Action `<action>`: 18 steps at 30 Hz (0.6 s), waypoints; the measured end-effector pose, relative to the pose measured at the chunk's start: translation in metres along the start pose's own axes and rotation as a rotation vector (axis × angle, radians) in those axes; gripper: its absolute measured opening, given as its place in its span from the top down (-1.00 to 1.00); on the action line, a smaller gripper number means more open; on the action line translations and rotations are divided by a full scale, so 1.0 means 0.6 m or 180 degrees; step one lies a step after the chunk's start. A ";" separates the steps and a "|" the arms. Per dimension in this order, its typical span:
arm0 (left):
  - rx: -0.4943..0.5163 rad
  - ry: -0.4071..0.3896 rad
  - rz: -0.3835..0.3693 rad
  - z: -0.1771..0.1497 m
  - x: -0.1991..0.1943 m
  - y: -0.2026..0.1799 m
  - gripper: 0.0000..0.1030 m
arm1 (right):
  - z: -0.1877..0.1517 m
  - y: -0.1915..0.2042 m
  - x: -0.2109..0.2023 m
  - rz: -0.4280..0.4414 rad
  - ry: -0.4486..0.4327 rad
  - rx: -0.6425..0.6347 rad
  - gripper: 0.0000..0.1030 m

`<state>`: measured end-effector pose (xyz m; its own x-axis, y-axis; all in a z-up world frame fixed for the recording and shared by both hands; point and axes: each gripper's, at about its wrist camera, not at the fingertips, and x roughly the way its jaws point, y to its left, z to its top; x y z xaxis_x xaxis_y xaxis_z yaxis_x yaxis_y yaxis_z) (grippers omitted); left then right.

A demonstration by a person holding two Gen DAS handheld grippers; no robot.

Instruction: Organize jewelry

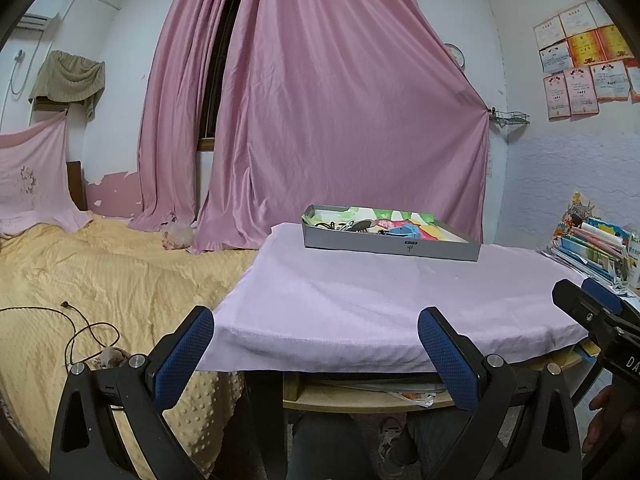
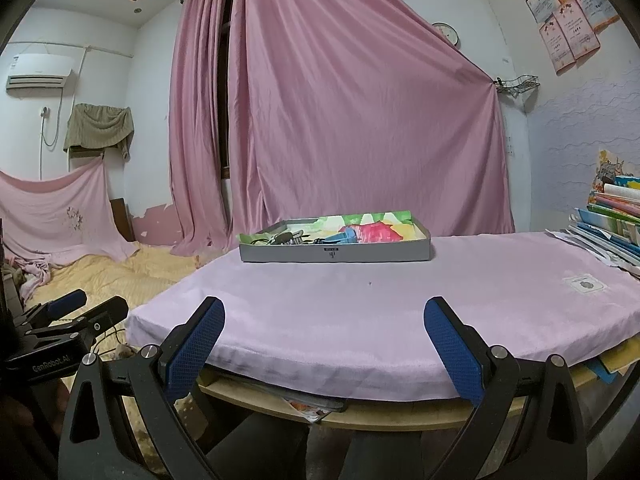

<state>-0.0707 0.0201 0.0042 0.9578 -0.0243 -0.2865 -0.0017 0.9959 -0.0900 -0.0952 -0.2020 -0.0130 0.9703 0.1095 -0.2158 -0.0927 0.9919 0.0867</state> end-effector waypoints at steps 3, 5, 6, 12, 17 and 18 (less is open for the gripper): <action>0.0005 0.0017 -0.0013 -0.001 0.000 0.000 -0.99 | 0.000 0.003 0.002 -0.0001 0.0015 -0.0003 -0.91; 0.0010 0.0025 -0.0029 0.000 0.002 0.000 -0.99 | 0.001 0.006 0.004 -0.0002 0.0022 -0.0003 -0.91; 0.0014 0.0027 -0.0029 -0.001 0.003 0.000 -0.99 | 0.001 0.006 0.004 -0.0001 0.0019 -0.0004 -0.91; 0.0014 0.0029 -0.0029 -0.001 0.004 -0.001 -0.99 | 0.001 0.007 0.005 -0.0004 0.0027 -0.0008 -0.91; 0.0015 0.0029 -0.0030 -0.001 0.004 -0.001 -0.99 | -0.001 0.008 0.007 -0.0002 0.0032 -0.0009 -0.91; 0.0015 0.0030 -0.0029 -0.002 0.004 -0.001 -0.99 | 0.000 0.008 0.007 -0.0002 0.0032 -0.0008 -0.91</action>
<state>-0.0687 0.0196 0.0026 0.9550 -0.0343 -0.2946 0.0085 0.9961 -0.0883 -0.0917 -0.1968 -0.0135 0.9680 0.1095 -0.2257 -0.0926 0.9921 0.0840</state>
